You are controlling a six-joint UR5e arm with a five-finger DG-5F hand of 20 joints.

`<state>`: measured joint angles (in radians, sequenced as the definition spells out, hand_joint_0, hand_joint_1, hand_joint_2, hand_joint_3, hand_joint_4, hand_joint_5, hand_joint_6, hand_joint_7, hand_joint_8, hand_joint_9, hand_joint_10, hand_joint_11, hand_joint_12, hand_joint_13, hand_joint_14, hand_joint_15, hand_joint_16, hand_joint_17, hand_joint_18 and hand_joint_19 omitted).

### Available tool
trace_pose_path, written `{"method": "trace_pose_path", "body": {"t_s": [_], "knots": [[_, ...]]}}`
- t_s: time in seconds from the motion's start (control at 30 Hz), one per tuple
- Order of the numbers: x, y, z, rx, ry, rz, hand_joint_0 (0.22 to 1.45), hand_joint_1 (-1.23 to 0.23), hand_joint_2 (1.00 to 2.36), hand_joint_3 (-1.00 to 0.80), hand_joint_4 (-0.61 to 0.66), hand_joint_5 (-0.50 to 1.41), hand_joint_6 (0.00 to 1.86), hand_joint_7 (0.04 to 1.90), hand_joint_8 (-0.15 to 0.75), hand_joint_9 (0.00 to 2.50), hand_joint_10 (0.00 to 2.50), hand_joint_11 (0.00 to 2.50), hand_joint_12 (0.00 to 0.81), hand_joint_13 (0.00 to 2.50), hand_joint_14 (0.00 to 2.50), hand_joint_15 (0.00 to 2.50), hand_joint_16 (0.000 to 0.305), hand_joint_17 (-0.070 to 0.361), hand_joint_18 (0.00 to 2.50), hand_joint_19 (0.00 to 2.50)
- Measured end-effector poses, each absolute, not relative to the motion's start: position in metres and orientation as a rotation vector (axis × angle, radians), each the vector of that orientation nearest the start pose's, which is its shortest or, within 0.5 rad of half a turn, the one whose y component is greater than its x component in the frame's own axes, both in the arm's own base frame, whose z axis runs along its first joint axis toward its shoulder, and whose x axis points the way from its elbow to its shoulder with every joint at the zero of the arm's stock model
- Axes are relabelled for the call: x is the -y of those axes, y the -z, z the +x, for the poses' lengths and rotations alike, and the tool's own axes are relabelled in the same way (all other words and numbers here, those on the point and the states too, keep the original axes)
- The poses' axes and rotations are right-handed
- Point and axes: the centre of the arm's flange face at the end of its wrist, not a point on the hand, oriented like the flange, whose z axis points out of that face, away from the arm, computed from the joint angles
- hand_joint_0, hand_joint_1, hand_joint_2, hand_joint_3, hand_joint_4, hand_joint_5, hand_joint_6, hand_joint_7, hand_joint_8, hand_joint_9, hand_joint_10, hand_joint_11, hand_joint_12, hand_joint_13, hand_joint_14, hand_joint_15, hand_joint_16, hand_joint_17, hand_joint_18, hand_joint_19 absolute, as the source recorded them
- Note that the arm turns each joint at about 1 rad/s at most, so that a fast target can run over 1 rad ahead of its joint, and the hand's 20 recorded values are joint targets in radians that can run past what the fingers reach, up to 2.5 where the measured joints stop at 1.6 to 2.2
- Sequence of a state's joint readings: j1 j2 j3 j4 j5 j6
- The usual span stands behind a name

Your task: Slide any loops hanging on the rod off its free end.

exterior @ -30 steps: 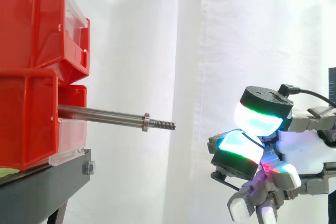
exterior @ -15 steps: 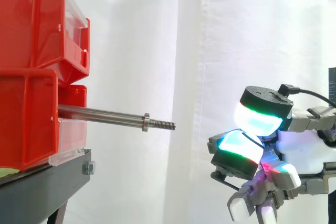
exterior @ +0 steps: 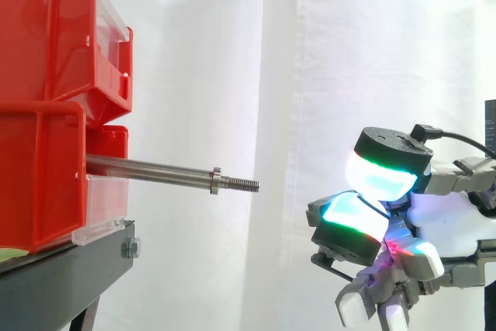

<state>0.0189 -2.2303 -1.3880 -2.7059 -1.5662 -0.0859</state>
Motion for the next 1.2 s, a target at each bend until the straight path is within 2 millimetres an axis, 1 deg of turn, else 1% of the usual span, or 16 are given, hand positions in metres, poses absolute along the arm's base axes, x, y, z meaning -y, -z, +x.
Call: {"method": "trace_pose_path", "body": {"t_s": [1.2], "knots": [[0.1204,-0.2145,0.7067,-1.291,-1.137,1.167,0.60,-0.70,1.02,-0.17,0.00,-0.01,0.69,1.40,0.303,1.31,0.01,0.35,0.308,0.87,0.00,0.13,0.045,0.101,0.90,0.37]]}}
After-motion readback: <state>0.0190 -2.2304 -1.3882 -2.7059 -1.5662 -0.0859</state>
